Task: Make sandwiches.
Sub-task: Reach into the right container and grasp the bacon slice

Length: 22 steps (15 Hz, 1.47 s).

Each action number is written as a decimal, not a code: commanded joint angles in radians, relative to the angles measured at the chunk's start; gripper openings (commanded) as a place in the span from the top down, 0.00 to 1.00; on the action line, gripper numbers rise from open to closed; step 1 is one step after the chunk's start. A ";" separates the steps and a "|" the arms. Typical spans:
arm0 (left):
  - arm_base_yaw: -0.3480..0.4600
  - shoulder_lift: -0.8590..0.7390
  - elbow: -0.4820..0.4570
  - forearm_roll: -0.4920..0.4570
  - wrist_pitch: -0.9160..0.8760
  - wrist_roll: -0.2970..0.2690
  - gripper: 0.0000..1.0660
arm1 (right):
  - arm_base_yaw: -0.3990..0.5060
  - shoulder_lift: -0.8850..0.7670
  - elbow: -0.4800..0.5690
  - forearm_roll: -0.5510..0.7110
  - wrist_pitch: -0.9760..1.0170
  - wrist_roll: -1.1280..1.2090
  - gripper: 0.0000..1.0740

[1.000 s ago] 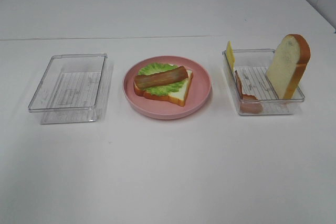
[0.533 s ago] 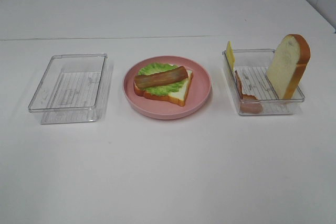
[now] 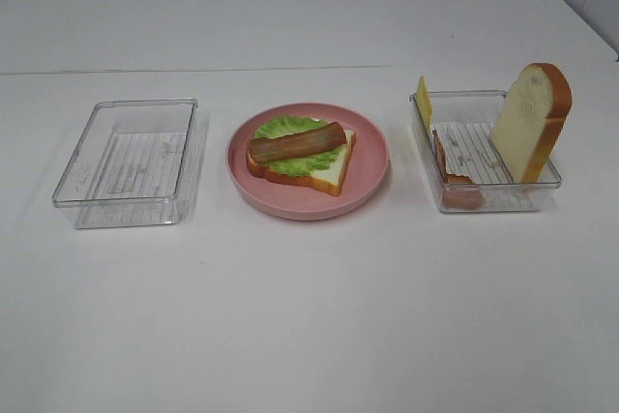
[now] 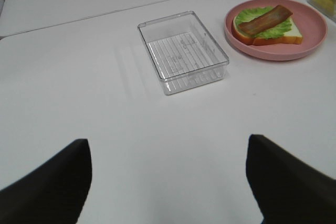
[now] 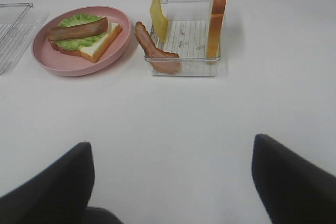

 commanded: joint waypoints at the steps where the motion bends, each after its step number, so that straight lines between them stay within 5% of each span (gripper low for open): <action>1: -0.002 -0.026 0.008 -0.014 -0.012 0.001 0.27 | -0.003 0.032 -0.002 0.000 -0.020 0.002 0.28; 3: -0.002 -0.027 0.011 -0.044 -0.001 0.011 0.27 | -0.003 0.087 -0.013 0.002 -0.041 0.002 0.28; 5: -0.002 -0.027 0.018 -0.116 -0.002 0.090 0.27 | -0.003 0.281 -0.025 0.038 -0.199 0.002 0.28; 11: -0.002 -0.027 0.018 -0.121 -0.002 0.096 0.27 | -0.003 0.767 -0.088 0.138 -0.362 -0.140 0.28; 13: -0.002 -0.026 0.018 -0.121 -0.002 0.096 0.27 | -0.003 1.092 -0.250 0.188 -0.346 -0.230 0.29; 19: -0.002 -0.026 0.018 -0.121 -0.003 0.095 0.27 | -0.002 1.567 -0.689 0.267 -0.056 -0.230 0.29; 22: -0.002 -0.026 0.018 -0.121 -0.003 0.095 0.27 | 0.022 1.701 -0.815 0.255 -0.020 -0.218 0.29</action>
